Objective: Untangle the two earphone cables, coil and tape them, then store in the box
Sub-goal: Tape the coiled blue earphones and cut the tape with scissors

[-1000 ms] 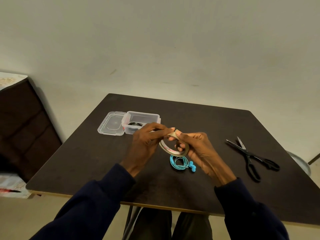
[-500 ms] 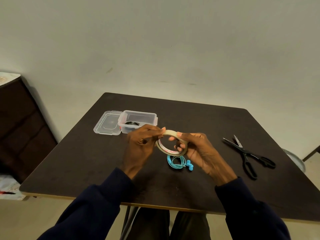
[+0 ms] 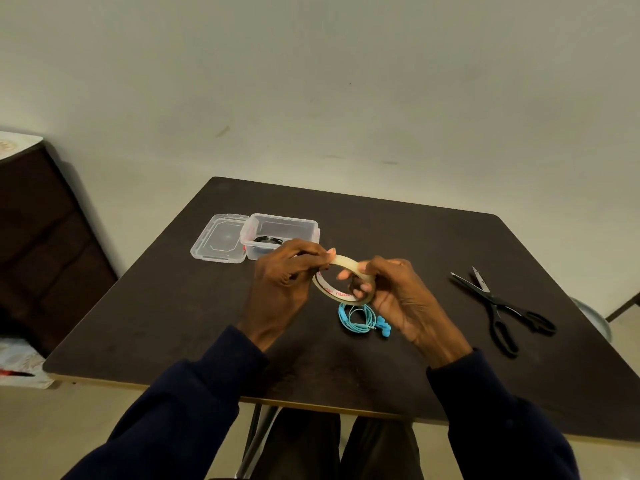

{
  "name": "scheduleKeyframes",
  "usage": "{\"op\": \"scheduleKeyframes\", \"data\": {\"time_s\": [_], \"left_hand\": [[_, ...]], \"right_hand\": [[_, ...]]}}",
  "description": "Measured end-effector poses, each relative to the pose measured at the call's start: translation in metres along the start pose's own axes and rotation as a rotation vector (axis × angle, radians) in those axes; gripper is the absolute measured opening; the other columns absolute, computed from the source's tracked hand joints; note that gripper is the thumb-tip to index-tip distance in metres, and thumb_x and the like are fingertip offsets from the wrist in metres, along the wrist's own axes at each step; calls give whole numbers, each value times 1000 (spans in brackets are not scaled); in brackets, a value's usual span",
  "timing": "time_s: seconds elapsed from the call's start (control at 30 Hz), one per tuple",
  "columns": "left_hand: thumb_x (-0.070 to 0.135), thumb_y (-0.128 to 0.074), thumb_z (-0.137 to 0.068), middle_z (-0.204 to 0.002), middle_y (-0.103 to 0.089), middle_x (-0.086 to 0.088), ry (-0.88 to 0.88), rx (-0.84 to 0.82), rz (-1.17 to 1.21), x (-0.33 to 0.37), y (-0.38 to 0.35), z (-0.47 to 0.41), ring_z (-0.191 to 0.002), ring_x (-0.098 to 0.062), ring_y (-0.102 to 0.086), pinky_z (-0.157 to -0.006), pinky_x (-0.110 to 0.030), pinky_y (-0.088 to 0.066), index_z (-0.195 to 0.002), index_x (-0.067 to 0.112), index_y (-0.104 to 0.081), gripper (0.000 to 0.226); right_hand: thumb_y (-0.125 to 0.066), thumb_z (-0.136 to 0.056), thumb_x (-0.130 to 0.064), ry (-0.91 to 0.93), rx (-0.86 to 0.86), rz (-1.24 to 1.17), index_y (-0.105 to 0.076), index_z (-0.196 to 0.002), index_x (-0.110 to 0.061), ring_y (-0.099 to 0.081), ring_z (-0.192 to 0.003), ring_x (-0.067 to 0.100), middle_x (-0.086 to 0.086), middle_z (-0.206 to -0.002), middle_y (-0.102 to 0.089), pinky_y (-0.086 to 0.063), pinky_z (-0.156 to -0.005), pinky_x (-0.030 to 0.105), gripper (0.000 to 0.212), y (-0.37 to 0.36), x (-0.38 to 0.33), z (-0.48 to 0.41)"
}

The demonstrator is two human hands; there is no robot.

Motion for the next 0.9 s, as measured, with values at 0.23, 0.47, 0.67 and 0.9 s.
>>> {"op": "scheduleKeyframes", "data": {"time_s": [0.23,0.47,0.67,0.9], "left_hand": [[8,-68,-86,-102,-72,-13,15,-40,-71,-4,-7,11,-96,-14,-66,-92,-17,-52,-105,4,-75,21],[12,-65,-87,-104,-71,-16,40,4,-40,-2,-11,22,-100,-14,-63,-97,-10,-46,-108,6,-73,23],[3,-71,-85,-102,-71,-10,34,13,-29,-1,-17,19,-94,-14,-66,-89,-19,-54,-106,5,-76,21],[-6,-74,-82,-104,-71,1,144,59,145,-19,-8,5,-98,2,-67,-88,-13,-52,-108,14,-71,32]], "right_hand": [[-54,-77,-5,61,62,115,-64,-45,-7,-41,-42,10,20,-64,-64,-41,-50,25,34,-3,-4,4],[-50,-81,4,94,185,302,-63,-39,-8,-35,-39,11,24,-61,-58,-38,-47,25,45,-1,-11,8],[-47,-80,11,87,265,439,-65,-40,-8,-40,-40,13,12,-48,-55,-41,-51,29,47,13,-7,2],[-41,-75,4,48,-143,226,-68,-101,17,-53,-62,16,12,-65,-63,-49,-69,28,39,-1,-1,8]]}}
Point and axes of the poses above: each hand's wrist, its own z-axis away from the middle knuckle, its own y-axis out of the back of the hand, x = y × z, the point moved 9 cm from there along -z, towards the middle knuckle
